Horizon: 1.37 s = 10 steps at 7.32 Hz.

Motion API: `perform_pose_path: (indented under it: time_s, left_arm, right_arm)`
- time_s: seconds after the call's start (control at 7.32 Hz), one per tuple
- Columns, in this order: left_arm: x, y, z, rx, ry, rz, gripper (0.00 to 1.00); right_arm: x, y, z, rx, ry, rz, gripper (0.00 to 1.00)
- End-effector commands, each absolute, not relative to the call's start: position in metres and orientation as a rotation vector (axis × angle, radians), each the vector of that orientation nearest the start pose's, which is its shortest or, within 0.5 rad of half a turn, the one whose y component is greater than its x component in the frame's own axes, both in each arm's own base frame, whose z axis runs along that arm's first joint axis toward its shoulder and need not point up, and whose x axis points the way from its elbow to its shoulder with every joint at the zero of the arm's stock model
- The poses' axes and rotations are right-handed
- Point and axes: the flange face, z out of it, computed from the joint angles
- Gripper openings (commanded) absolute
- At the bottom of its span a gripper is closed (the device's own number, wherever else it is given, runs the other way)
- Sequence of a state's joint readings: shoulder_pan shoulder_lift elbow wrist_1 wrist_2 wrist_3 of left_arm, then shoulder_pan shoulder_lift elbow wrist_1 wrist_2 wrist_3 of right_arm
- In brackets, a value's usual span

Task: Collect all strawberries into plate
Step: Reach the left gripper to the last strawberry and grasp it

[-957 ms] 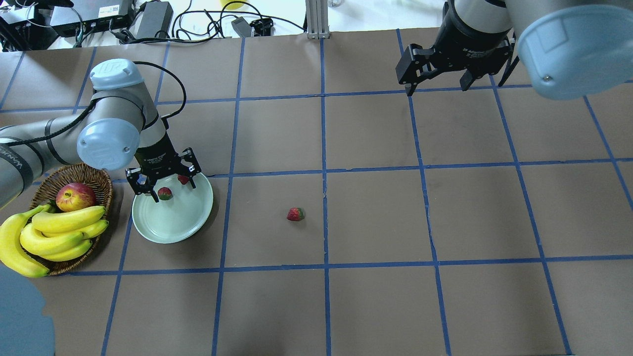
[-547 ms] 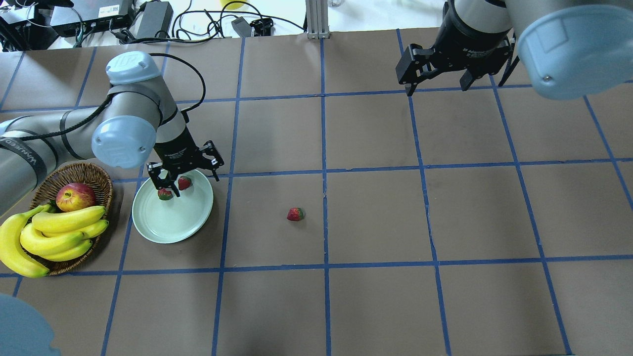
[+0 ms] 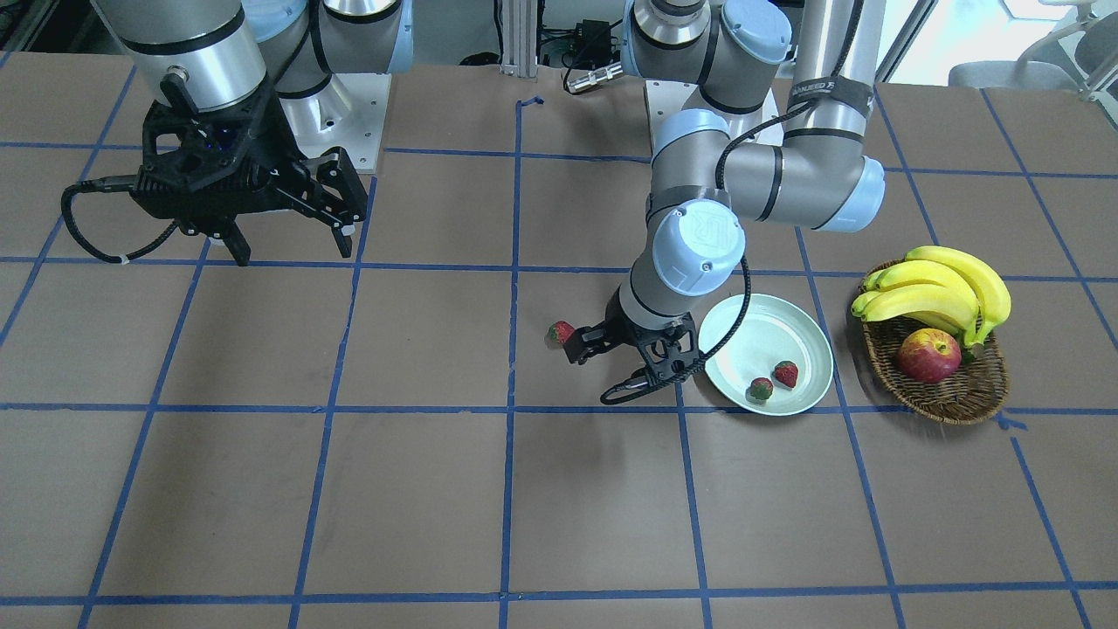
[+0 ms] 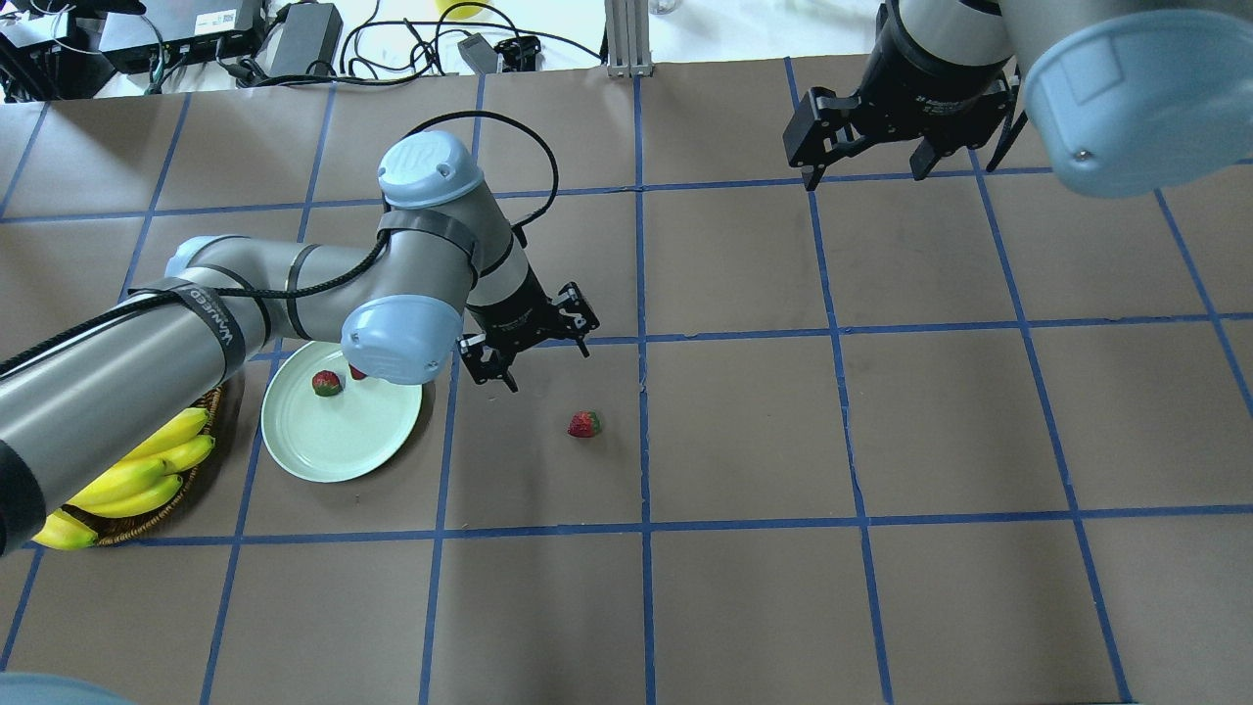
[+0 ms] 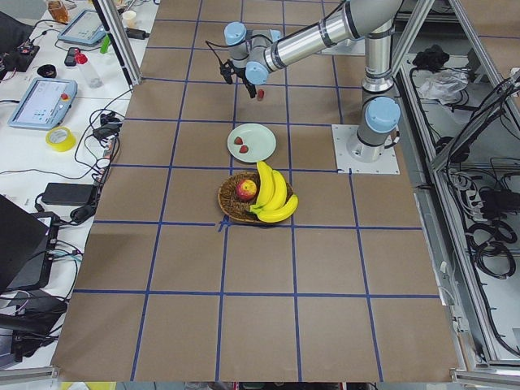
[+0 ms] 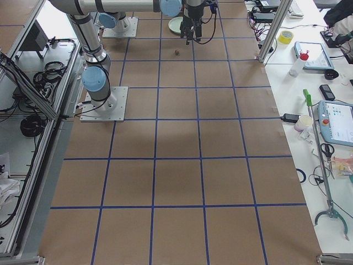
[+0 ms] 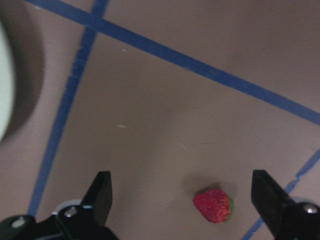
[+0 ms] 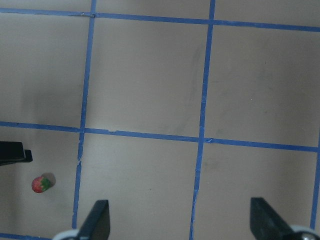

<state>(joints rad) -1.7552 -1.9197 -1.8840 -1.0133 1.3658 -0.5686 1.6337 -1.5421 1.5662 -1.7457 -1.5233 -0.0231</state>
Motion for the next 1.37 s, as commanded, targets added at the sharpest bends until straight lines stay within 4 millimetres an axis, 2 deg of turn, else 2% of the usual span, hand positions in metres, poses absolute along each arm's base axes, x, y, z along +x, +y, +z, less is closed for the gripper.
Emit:
perform_pose_path:
  time_s: [0.0, 0.27, 0.55, 0.82, 1.09, 1.23]
  left_arm:
    - [-0.269, -0.485, 0.18, -0.605, 3.232, 0.33, 1.0]
    - [-0.267, -0.478, 0.168, -0.61, 3.216, 0.377, 0.98]
    - [-0.267, -0.475, 0.162, -0.616, 3.209, 0.406, 0.62]
    - [-0.267, -0.474, 0.161, -0.623, 3.203, 0.415, 0.0]
    - [-0.267, -0.477, 0.166, -0.632, 3.207, 0.397, 0.0]
    - [-0.267, -0.48, 0.177, -0.617, 3.219, 0.344, 0.0]
  right_arm:
    - [0.17, -0.508, 0.494, -0.138, 3.079, -0.231, 1.0]
    - [0.17, -0.508, 0.494, -0.138, 3.079, -0.231, 1.0]
    - [0.17, -0.508, 0.494, -0.138, 3.079, -0.231, 1.0]
    - [0.17, -0.508, 0.494, -0.138, 3.079, -0.231, 1.0]
    - [0.17, -0.508, 0.494, -0.138, 3.079, -0.231, 1.0]
    - [0.17, -0.508, 0.494, -0.138, 3.079, -0.231, 1.0]
